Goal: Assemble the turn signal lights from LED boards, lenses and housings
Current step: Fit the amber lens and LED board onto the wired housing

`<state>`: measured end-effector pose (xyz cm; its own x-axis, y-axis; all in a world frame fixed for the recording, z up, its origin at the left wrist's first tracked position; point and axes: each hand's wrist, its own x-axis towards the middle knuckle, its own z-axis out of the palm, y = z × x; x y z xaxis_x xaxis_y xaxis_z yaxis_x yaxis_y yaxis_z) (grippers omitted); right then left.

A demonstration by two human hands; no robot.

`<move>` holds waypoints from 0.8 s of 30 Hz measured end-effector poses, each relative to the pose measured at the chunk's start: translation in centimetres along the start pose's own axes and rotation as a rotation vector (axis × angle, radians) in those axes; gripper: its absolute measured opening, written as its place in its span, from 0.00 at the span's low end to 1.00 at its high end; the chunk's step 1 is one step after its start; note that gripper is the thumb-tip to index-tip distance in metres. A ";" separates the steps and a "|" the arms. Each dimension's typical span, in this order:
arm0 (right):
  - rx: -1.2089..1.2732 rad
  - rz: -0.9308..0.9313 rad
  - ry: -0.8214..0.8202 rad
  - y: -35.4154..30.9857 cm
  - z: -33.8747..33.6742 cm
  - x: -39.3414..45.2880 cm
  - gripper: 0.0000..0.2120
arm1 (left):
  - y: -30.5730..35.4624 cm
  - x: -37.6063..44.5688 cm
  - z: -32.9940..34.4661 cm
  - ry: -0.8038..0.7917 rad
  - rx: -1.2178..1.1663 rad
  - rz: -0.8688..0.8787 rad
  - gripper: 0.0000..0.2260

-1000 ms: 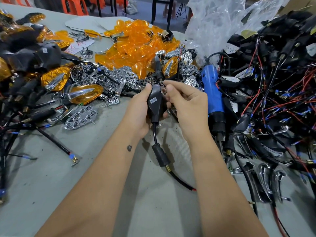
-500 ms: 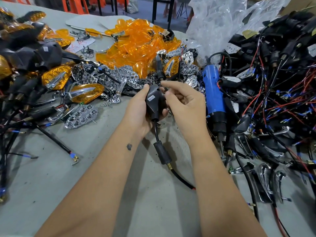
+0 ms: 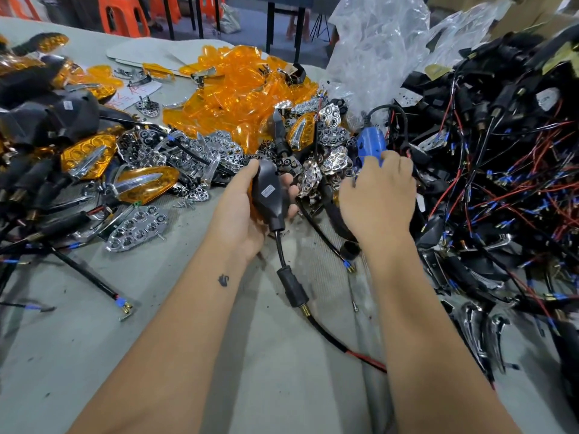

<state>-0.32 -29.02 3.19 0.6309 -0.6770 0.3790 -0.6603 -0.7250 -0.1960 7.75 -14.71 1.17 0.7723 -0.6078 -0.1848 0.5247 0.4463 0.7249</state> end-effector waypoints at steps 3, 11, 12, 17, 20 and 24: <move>-0.139 0.008 -0.001 0.7 -0.2 0.7 0.21 | -0.1 0.2 0.1 -0.012 0.028 -0.004 0.16; -0.146 0.139 -0.228 -0.2 -0.6 3.3 0.28 | 0.1 -0.2 0.0 -0.092 0.211 0.074 0.13; -0.135 0.142 -0.237 -0.2 -0.7 3.5 0.27 | 0.0 -0.2 0.0 -0.105 0.217 0.080 0.12; -0.074 0.164 -0.305 0.2 -1.2 4.1 0.21 | -0.2 -0.1 -0.3 -0.144 0.121 0.057 0.07; -0.062 0.181 -0.327 0.4 -1.4 4.4 0.20 | -0.1 -0.2 -0.5 -0.226 0.149 0.081 0.11; -0.042 0.200 -0.289 1.2 -1.3 4.1 0.16 | -0.3 -0.4 -0.3 -0.186 0.252 0.203 0.11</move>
<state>0.93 -32.52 5.73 0.5727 -0.8172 0.0643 -0.7947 -0.5728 -0.2009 7.39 -14.47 0.81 0.7610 -0.6429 0.0866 0.2448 0.4082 0.8794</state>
